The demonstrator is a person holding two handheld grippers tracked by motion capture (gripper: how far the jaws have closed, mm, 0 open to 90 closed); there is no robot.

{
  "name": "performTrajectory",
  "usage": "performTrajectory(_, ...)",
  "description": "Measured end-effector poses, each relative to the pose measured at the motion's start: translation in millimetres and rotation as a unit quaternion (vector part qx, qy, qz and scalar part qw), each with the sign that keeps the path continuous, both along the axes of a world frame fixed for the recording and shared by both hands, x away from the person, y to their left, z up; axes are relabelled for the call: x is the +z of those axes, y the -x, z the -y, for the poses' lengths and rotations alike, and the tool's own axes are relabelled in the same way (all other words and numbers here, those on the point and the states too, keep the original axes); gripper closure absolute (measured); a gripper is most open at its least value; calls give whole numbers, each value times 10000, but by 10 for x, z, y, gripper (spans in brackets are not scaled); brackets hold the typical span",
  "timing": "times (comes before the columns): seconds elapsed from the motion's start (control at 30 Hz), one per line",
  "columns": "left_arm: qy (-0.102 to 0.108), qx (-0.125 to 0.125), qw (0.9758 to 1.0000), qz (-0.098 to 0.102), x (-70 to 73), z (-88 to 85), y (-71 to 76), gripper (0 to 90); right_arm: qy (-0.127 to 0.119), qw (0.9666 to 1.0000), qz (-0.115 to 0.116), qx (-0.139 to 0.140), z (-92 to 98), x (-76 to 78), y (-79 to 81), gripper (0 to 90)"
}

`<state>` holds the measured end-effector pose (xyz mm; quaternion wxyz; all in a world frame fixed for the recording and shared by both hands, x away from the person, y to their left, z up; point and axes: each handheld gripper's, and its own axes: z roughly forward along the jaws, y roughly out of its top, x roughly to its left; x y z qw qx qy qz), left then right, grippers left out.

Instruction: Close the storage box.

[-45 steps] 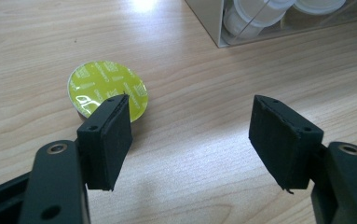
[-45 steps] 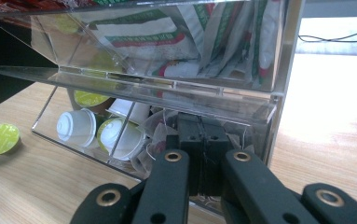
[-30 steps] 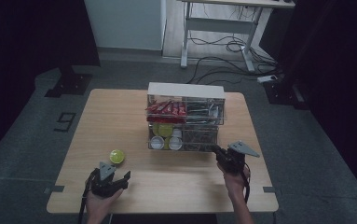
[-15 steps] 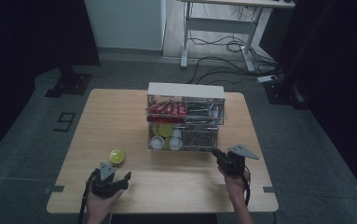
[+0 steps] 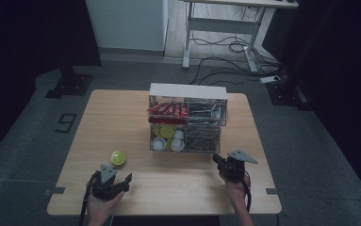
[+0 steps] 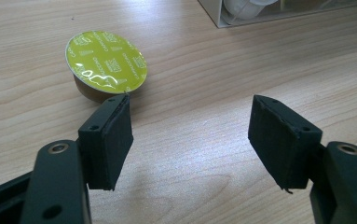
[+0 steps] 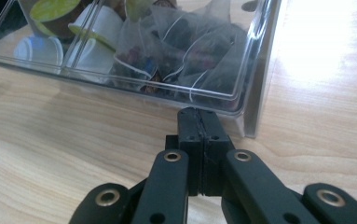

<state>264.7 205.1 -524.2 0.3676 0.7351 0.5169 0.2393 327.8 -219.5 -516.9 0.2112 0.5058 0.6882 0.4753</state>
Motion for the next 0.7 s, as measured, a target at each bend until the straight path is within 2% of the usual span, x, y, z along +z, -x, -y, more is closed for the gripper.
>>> performTrajectory(0.17,22,1,10000,11,6,-5,6,308,8,10000,-29,-11,10,-33,18,879)
performTrajectory(0.47,-6,-29,10000,8,3,19,10,308,8,10000,69,-7,28,-16,62,833)
performTrajectory(0.7,14,-35,10000,-9,5,-22,17,307,106,9996,264,6,66,-5,118,589)
